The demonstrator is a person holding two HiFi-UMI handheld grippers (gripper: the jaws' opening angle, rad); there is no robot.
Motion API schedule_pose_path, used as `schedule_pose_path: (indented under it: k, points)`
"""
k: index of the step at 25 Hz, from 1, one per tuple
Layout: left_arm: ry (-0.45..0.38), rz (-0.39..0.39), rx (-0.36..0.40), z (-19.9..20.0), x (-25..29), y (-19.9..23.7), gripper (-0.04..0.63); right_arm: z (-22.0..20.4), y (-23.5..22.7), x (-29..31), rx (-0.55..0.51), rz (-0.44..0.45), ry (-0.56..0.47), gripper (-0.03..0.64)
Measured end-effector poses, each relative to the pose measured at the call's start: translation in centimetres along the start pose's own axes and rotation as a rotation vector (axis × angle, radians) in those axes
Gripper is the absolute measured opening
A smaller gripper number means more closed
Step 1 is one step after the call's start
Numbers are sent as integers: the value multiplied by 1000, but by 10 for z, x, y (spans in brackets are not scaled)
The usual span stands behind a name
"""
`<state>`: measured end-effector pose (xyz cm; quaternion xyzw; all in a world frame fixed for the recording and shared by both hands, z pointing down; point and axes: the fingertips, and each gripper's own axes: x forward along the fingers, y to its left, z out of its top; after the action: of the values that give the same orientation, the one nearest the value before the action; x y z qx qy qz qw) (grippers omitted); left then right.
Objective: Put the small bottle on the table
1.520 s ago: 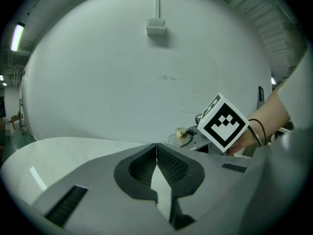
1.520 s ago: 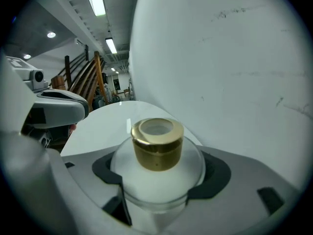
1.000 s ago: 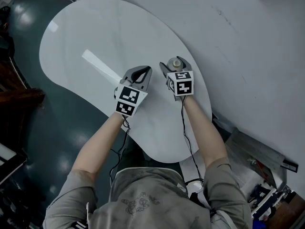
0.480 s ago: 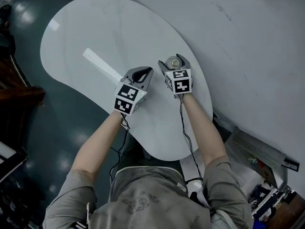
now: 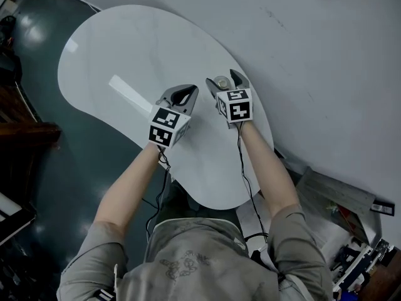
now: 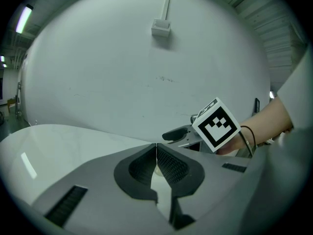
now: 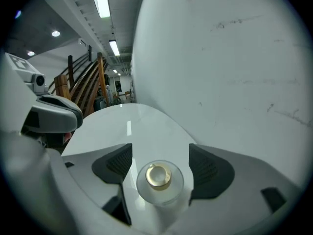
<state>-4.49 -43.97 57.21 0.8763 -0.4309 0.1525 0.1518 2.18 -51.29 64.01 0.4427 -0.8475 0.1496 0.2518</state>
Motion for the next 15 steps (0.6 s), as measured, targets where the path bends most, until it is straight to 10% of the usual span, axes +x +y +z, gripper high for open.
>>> schedule_pose_path:
  k: [6,15]
  points:
    - [-33,-5,36,39,-13,-8,18,55,-7,-48,63,-24,-117,334]
    - [-121,-19,97,110,-50,-26,20,121,-6,-134,28,-73,-233,162]
